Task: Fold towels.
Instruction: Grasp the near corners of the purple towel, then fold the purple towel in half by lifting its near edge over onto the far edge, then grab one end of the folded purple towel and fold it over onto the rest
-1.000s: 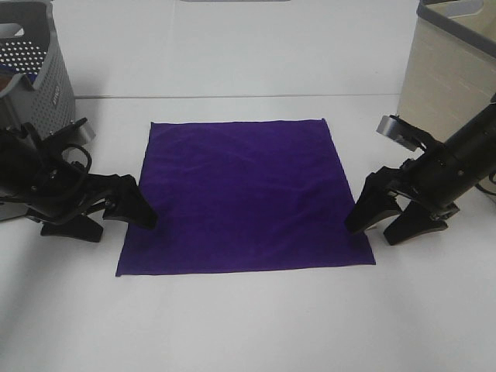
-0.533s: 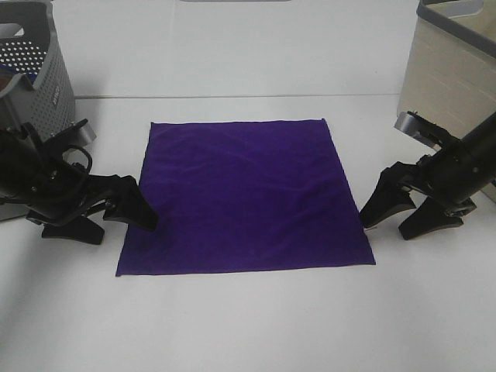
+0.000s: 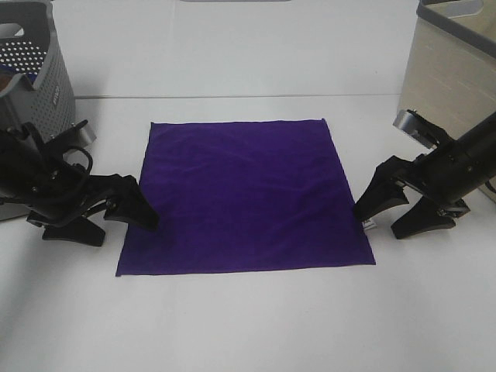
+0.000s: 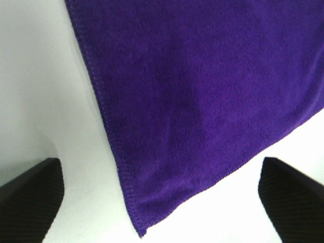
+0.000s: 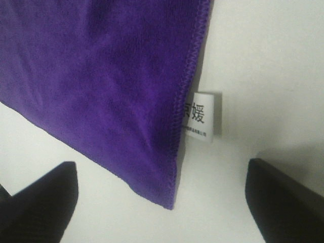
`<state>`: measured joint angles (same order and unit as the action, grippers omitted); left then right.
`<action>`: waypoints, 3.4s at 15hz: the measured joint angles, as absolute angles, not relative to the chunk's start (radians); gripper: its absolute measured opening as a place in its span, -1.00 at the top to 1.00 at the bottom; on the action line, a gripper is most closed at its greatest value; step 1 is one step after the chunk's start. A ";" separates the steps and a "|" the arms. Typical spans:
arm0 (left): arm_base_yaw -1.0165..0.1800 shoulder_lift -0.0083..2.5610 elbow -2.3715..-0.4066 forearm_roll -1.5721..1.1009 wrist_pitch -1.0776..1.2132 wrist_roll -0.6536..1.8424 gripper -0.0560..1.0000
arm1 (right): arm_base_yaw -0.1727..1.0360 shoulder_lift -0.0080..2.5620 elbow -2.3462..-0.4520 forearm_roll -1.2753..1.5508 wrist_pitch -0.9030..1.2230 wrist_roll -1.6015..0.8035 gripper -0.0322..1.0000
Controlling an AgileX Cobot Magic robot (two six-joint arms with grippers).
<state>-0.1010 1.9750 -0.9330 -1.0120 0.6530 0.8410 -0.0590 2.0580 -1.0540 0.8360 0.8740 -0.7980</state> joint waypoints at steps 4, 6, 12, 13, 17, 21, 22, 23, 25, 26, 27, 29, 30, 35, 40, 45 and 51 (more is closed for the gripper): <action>-0.157 1.974 -0.933 -1.006 0.605 0.812 -0.90 | -0.059 2.087 -1.058 0.858 0.887 -0.760 -0.69; -0.206 1.983 -0.949 -0.982 0.571 0.782 -0.80 | -0.036 2.127 -1.075 0.889 0.917 -0.738 -0.56; -0.369 2.188 -1.282 -0.833 0.778 0.496 -0.49 | 0.194 2.222 -1.287 0.672 0.986 -0.505 -0.05; -0.406 2.217 -1.341 -0.716 0.796 0.370 -0.05 | 0.203 2.228 -1.314 0.602 0.985 -0.437 0.47; -0.410 2.228 -1.350 -0.638 0.812 0.308 0.83 | 0.200 2.234 -1.327 0.579 0.995 -0.427 0.89; -0.416 2.196 -1.348 -0.523 0.885 0.307 0.86 | 0.201 2.212 -1.319 0.571 1.046 -0.427 0.89; -0.419 2.178 -1.343 -0.480 0.885 0.290 0.86 | 0.206 2.186 -1.314 0.575 1.052 -0.423 0.89; -0.417 2.146 -1.338 -0.450 0.882 0.268 0.86 | 0.211 2.145 -1.313 0.588 1.058 -0.420 0.89; -0.393 2.072 -1.346 -0.438 0.882 0.256 0.86 | 0.211 2.045 -1.317 0.600 1.059 -0.410 0.89; -0.377 2.052 -1.360 -0.438 0.881 0.255 0.86 | 0.211 2.021 -1.334 0.605 1.059 -0.405 0.89; -0.364 2.047 -1.382 -0.438 0.877 0.254 0.86 | 0.211 2.020 -1.373 0.608 1.056 -0.405 0.89; -0.342 2.057 -1.446 -0.425 0.840 0.254 0.86 | 0.211 2.060 -1.499 0.604 1.046 -0.405 0.89; -0.336 2.071 -1.476 -0.416 0.811 0.254 0.86 | 0.211 2.101 -1.582 0.596 1.042 -0.405 0.89; -0.324 2.239 -1.712 -0.384 0.715 0.254 0.75 | 0.210 2.383 -2.059 0.536 1.042 -0.372 0.89; -0.324 2.418 -1.969 -0.362 0.718 0.254 0.64 | 0.210 2.524 -2.209 0.449 1.050 -0.292 0.89; -0.324 2.437 -2.002 -0.322 0.805 0.226 -0.35 | 0.210 2.527 -2.211 0.447 1.054 -0.289 -0.36; -0.293 2.387 -2.108 -0.104 1.160 0.076 -0.48 | 0.210 2.395 -2.211 0.428 1.209 -0.263 -0.85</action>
<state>-0.2930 2.3870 -2.1080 -0.1040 1.1600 0.0760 0.2100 2.3950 -2.2110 0.4280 1.2090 -0.2630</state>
